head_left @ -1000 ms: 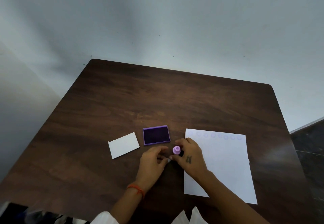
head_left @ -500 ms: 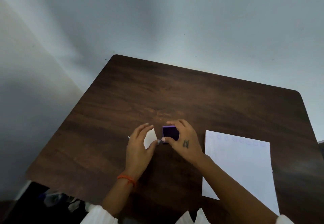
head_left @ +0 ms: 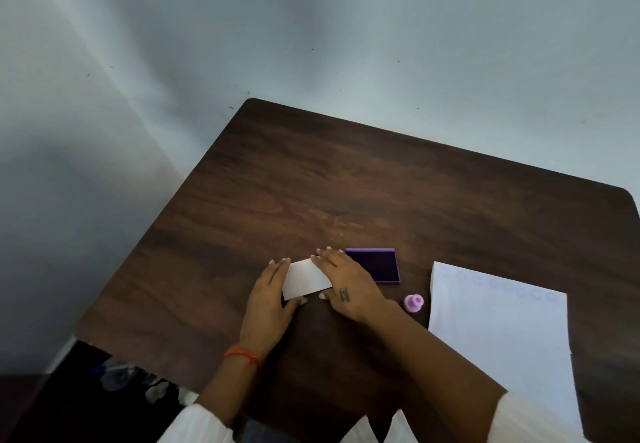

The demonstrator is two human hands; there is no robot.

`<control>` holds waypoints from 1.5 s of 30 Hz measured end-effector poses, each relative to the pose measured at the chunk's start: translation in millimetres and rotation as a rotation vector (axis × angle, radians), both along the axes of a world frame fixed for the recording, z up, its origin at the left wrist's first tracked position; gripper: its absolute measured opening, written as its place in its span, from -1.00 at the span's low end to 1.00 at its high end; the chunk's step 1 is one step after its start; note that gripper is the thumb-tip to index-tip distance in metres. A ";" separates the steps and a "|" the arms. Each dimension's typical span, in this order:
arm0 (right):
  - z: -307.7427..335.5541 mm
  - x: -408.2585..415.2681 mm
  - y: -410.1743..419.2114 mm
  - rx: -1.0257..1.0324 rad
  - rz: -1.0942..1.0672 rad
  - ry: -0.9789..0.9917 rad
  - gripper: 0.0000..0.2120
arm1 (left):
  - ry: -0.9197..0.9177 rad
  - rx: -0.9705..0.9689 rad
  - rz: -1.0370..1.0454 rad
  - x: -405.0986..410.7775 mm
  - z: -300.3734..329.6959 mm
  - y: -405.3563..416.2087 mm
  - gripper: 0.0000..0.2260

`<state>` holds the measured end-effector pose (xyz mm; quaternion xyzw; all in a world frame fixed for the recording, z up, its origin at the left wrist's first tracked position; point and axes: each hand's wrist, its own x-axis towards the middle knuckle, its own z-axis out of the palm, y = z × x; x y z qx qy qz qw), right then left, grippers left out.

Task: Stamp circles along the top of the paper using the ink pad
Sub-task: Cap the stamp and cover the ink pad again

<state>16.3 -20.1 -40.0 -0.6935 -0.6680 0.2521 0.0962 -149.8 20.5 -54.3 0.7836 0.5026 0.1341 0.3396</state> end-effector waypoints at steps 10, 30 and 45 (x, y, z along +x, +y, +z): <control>6.5 21.3 -11.2 0.102 -0.123 0.074 -0.39 | -0.028 0.102 -0.099 18.3 12.6 9.1 -0.42; 6.8 87.2 -55.5 -0.041 -0.379 0.104 -0.37 | 0.069 0.038 -0.338 92.5 11.5 -7.7 -0.41; 3.4 90.9 -50.8 -0.034 -0.385 0.105 -0.39 | 0.090 0.057 -0.377 93.8 5.4 -0.5 -0.41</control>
